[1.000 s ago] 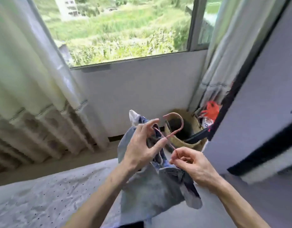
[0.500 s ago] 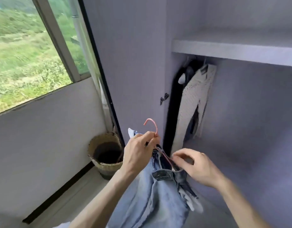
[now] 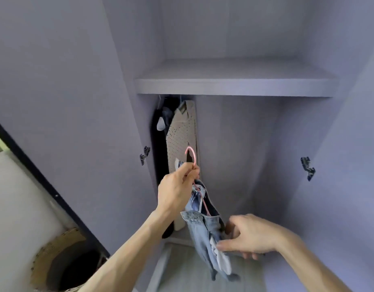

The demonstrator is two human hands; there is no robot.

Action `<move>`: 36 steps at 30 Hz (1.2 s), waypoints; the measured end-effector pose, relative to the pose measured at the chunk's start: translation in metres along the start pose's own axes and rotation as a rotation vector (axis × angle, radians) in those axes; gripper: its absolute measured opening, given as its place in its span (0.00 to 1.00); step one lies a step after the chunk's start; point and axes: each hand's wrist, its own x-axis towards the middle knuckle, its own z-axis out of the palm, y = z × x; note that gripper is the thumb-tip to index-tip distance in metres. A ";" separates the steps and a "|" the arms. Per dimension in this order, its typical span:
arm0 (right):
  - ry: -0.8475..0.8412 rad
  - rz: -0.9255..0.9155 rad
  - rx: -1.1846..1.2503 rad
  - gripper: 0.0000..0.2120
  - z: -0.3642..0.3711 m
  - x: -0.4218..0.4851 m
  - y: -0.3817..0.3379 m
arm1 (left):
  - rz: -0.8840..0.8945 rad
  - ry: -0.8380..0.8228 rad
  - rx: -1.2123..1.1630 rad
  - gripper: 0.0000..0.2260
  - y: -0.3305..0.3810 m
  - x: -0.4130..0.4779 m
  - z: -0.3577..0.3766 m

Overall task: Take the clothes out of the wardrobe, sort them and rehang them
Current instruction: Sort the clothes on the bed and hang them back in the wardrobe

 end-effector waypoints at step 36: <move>0.376 -0.133 0.727 0.05 -0.149 0.282 -0.023 | 0.228 0.279 1.472 0.32 -0.140 0.270 -0.111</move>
